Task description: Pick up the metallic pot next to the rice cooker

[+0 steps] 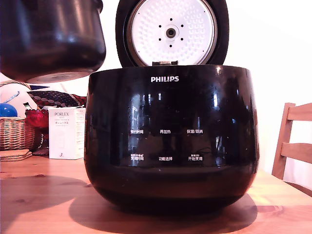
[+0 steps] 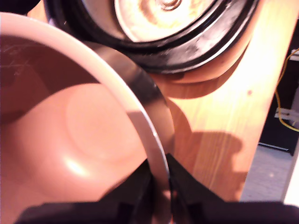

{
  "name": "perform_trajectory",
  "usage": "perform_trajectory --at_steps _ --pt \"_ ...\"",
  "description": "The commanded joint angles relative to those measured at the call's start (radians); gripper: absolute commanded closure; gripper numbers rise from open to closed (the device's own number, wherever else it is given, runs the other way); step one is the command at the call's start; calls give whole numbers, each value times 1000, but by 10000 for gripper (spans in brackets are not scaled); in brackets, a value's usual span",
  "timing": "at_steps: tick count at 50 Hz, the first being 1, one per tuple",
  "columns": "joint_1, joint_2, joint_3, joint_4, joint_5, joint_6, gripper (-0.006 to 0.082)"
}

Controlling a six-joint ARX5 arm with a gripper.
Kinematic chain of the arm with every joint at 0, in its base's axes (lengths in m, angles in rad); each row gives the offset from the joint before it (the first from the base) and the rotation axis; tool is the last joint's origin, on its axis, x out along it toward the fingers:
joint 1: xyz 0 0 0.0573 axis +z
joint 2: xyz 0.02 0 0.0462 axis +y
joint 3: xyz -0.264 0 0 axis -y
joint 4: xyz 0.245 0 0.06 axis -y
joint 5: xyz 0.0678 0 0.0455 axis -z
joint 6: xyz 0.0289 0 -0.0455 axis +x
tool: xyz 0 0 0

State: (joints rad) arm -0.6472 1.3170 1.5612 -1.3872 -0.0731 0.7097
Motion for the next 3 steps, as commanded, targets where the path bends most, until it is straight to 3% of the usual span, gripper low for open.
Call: perform_trajectory --at_steps 1,3 --pt "0 -21 36 23 -7 -3 791" --pt "0 -21 36 23 -7 -3 791"
